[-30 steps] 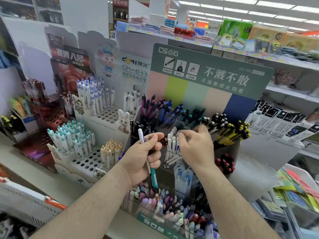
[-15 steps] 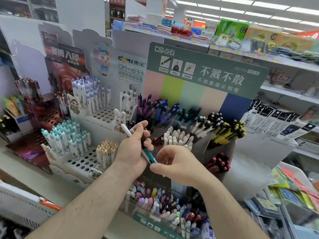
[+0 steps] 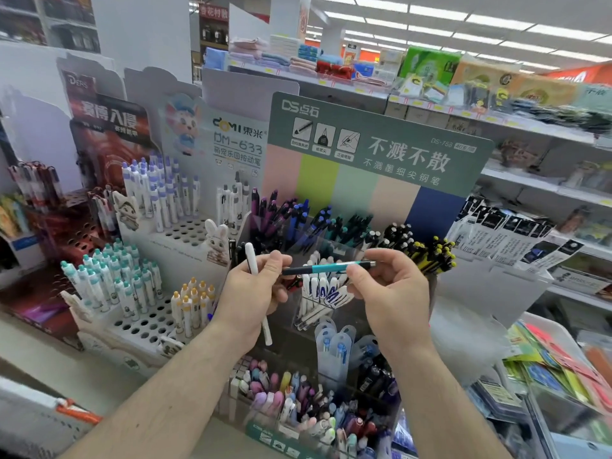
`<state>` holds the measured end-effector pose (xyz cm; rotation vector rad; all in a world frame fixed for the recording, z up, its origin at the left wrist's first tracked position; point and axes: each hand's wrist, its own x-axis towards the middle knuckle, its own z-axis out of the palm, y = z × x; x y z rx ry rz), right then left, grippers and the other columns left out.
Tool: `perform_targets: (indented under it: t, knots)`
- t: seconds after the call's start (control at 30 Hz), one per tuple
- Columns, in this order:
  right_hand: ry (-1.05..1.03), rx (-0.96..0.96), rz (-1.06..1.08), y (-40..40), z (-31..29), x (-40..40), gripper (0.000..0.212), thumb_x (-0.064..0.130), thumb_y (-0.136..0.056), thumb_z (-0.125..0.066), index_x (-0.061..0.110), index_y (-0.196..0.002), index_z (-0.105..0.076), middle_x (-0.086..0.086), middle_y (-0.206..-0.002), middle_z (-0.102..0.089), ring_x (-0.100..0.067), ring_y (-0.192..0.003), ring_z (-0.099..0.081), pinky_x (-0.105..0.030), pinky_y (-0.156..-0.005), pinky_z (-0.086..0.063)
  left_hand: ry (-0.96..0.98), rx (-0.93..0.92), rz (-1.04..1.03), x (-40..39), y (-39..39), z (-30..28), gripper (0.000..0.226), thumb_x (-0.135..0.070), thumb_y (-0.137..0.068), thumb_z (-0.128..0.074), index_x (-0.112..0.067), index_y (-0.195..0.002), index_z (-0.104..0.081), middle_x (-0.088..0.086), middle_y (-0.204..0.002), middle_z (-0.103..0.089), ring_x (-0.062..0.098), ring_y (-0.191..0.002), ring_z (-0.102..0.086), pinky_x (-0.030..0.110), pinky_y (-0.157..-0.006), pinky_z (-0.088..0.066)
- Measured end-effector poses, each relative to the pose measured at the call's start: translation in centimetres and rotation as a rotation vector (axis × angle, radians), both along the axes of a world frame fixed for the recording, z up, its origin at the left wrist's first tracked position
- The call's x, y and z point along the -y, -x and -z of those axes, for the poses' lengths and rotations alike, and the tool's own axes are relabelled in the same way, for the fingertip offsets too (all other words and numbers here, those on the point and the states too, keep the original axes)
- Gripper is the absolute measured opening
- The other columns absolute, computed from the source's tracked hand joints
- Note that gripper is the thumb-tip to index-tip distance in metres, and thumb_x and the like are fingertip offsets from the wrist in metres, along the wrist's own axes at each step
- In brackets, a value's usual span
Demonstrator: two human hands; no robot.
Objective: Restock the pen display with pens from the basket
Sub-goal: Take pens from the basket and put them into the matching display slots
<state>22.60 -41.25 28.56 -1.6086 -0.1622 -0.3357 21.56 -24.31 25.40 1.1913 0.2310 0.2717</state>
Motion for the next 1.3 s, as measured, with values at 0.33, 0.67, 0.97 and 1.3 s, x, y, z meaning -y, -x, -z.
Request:
perform_targets:
  t: [0.33, 0.67, 0.97, 1.3]
  knots:
    - [-0.341, -0.115, 0.091, -2.3, -1.8, 0.1, 0.021, 0.001, -0.097, -0.057, 0.005, -0.114, -0.068, -0.010, -0.079, -0.071, -0.016, -0.060, -0.066, -0.023, -0.058, -0.056, 0.503, 0.128, 0.518, 0.1, -0.4, 0.0, 0.054, -0.036, -0.045, -0.097, -0.011, -0.088, -0.077, 0.002, -0.066, -0.060, 0.006, -0.041, -0.046, 0.014, -0.032, -0.029]
    - [0.028, 0.370, 0.484, -6.4, -5.5, 0.7, 0.028, 0.016, -0.093, -0.065, 0.013, -0.121, -0.071, 0.004, -0.096, -0.073, -0.015, -0.087, -0.070, -0.032, -0.083, -0.058, 0.392, 0.017, 0.361, -0.4, -1.3, -0.3, 0.018, -0.024, -0.081, -0.058, -0.010, -0.083, -0.068, 0.001, -0.065, -0.057, 0.006, -0.041, -0.040, 0.015, -0.035, -0.019]
    - [0.448, 0.495, 0.456, -9.2, -5.0, -0.9, 0.027, 0.009, -0.089, -0.064, 0.007, -0.114, -0.075, -0.002, -0.088, -0.068, -0.010, -0.078, -0.056, 0.003, -0.074, -0.034, 0.274, -0.013, 0.362, -1.4, -1.3, 0.1, 0.015, -0.021, -0.079, -0.058, -0.010, -0.087, -0.064, -0.002, -0.063, -0.051, 0.006, -0.042, -0.033, 0.018, -0.039, -0.017]
    - [0.645, 0.308, 0.277, -9.8, -7.9, -1.7, 0.029, 0.012, -0.086, -0.062, 0.013, -0.112, -0.076, -0.003, -0.109, -0.075, -0.018, -0.104, -0.067, -0.034, -0.097, -0.053, 0.209, -0.011, 0.385, -1.7, -1.4, 0.3, 0.017, -0.020, -0.078, -0.061, -0.008, -0.089, -0.064, -0.001, -0.063, -0.048, 0.007, -0.044, -0.033, 0.017, -0.038, -0.019]
